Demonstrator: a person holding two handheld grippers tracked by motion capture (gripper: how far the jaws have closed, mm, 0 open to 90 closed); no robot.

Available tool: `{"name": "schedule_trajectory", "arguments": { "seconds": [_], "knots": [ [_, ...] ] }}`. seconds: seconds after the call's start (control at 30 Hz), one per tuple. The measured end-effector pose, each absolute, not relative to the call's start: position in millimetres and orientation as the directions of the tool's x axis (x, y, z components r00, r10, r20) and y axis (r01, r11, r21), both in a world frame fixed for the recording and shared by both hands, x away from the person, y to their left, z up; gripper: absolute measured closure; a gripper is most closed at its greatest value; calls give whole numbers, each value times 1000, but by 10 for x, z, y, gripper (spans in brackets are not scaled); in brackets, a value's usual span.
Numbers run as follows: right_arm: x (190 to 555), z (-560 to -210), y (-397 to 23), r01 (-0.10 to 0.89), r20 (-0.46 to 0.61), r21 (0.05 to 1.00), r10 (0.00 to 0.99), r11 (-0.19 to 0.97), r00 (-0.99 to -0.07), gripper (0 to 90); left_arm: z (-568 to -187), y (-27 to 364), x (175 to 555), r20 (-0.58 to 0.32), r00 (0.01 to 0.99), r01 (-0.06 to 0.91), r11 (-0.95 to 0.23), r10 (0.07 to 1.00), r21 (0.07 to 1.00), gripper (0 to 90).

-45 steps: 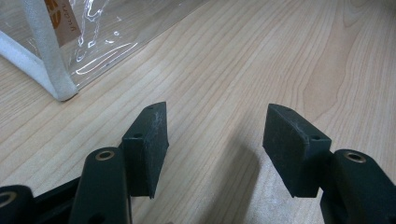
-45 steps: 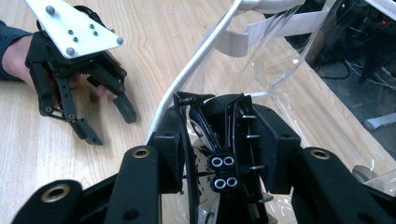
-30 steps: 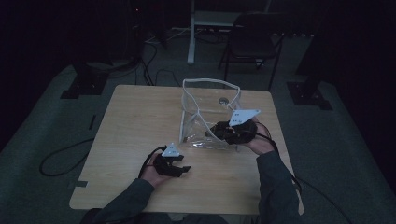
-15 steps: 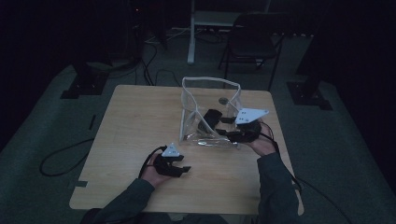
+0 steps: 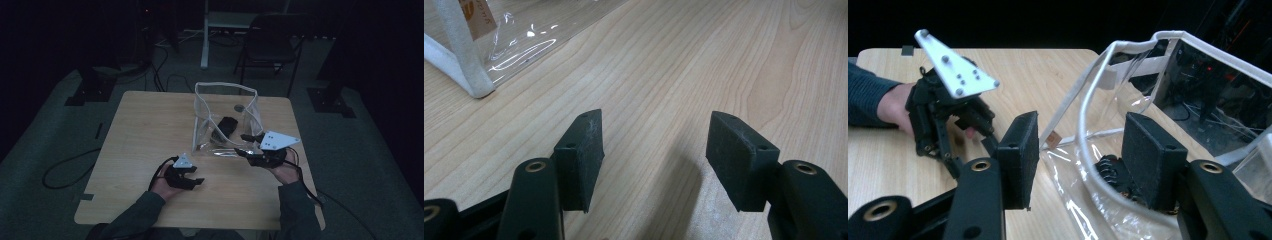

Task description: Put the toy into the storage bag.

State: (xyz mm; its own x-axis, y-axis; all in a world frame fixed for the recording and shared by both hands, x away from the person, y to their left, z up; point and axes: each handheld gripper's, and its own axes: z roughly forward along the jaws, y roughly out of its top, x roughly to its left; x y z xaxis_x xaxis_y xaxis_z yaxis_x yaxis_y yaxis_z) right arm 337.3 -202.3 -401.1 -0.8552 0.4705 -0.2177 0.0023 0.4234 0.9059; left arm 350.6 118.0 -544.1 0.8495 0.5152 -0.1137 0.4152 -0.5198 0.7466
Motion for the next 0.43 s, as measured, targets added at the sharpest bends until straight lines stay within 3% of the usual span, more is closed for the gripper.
{"name": "schedule_trajectory", "arguments": {
  "seconds": [0.43],
  "knots": [
    [3221,-4477,-2126,93,-132,909,492,407,-861,460,-5440,1183,3511,-114,848,418,-521,517,744,402]
  ]
}}
